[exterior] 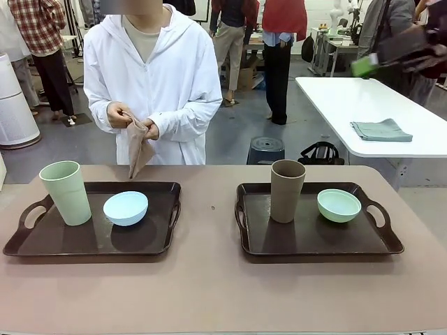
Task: Set up a tray with a mat and arrange the tableware.
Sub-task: Pick up the Picnic Bowl and Reusable plastic cup from the Handle tray in front of the human's position and hold them in the air.
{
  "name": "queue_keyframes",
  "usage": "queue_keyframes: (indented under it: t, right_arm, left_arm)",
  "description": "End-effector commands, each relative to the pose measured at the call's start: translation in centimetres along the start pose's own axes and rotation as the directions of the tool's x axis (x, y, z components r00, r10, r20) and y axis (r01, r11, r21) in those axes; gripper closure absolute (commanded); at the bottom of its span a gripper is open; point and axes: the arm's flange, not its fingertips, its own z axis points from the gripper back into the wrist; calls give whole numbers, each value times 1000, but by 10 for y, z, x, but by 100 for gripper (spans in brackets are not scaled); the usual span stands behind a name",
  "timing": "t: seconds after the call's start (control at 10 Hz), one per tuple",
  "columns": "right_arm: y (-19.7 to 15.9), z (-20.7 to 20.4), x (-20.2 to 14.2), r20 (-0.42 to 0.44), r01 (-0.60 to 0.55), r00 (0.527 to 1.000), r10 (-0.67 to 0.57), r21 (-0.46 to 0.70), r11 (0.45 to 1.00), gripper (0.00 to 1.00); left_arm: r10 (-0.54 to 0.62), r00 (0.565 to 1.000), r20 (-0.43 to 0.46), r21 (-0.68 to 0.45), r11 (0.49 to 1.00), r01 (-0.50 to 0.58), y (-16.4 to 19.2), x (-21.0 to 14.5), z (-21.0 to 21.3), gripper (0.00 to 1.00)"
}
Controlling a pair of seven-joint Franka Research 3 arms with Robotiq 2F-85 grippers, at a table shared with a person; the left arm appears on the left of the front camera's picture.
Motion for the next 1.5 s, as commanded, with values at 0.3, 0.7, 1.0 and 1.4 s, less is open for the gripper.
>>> queue_keyframes:
  t: [0.3, 0.7, 1.0, 1.4]
  right_arm:
    - [-9, -79, 4, -273, -224, 903, 331, 357, 907, 0]
    - [1, -93, -12, -278, -188, 916, 289, 341, 921, 0]
    - [-3, -91, -11, -295, -183, 910, 290, 343, 921, 0]
    - [59, -186, 61, -510, 35, 854, 104, 256, 966, 0]
  left_arm:
    - [2, 979, -205, -166, 986, -37, -5, 15, -6, 0]
    - [-30, 982, -186, -141, 990, 4, -18, 6, -17, 0]
    - [-25, 980, -197, -155, 988, -6, -14, 9, -14, 0]
    - [-23, 977, -211, 17, 999, 27, -60, 49, -16, 0]
